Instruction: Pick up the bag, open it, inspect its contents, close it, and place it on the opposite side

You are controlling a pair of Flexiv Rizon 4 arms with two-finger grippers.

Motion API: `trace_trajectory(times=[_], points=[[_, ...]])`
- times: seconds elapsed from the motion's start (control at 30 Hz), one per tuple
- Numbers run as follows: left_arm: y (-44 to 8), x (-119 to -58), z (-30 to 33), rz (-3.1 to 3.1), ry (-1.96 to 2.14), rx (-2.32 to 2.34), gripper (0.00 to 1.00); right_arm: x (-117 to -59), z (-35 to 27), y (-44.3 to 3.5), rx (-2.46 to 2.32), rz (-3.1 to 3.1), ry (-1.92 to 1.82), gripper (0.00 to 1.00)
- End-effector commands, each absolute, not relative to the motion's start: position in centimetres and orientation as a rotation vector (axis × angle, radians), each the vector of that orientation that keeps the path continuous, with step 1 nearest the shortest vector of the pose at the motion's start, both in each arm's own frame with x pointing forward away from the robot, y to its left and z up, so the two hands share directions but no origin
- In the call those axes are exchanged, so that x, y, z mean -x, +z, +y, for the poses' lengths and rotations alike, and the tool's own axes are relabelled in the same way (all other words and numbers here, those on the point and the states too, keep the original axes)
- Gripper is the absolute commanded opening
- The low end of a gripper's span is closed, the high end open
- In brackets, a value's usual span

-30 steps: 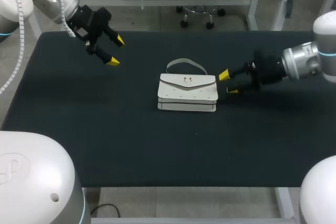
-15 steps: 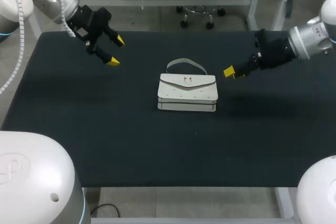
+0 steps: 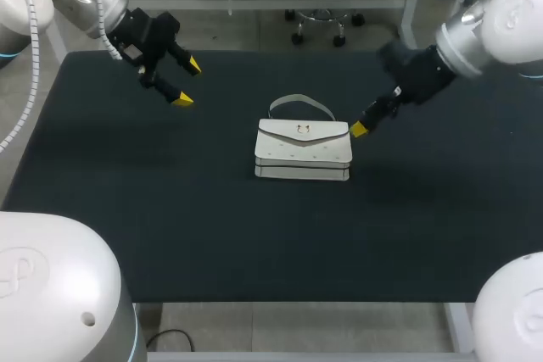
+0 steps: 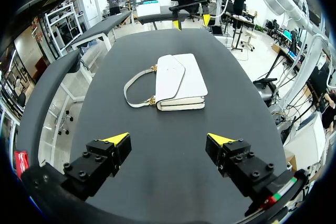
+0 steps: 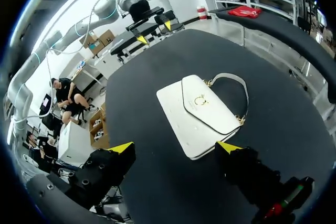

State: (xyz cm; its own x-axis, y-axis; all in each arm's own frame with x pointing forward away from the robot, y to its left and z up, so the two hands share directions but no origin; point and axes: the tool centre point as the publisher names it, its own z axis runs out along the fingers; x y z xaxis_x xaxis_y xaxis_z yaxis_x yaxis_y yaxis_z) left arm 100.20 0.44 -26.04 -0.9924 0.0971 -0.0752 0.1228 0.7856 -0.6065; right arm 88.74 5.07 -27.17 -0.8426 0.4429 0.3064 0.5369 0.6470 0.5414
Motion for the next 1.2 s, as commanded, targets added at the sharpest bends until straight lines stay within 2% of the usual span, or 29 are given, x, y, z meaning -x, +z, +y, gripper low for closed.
trace_trajectory(times=[0.03,0.5,0.77,1.2], points=[[-26.2,-100.2,0.4,2.927,-1.002,-0.181,1.0,-88.0,5.6,-26.9,0.833,-3.32,-0.679,1.0],[-26.0,-100.3,0.0,2.918,-0.983,-0.243,1.0,-88.0,5.6,-26.9,0.833,-3.32,-0.679,1.0],[-25.4,-101.0,-2.5,2.81,-0.914,-0.439,1.0,-86.5,7.0,-27.1,0.47,-3.58,-0.65,1.0],[-24.4,-100.1,-5.9,2.559,-0.81,-0.612,1.0,-85.6,8.6,-29.6,0.156,-3.72,-0.594,1.0]])
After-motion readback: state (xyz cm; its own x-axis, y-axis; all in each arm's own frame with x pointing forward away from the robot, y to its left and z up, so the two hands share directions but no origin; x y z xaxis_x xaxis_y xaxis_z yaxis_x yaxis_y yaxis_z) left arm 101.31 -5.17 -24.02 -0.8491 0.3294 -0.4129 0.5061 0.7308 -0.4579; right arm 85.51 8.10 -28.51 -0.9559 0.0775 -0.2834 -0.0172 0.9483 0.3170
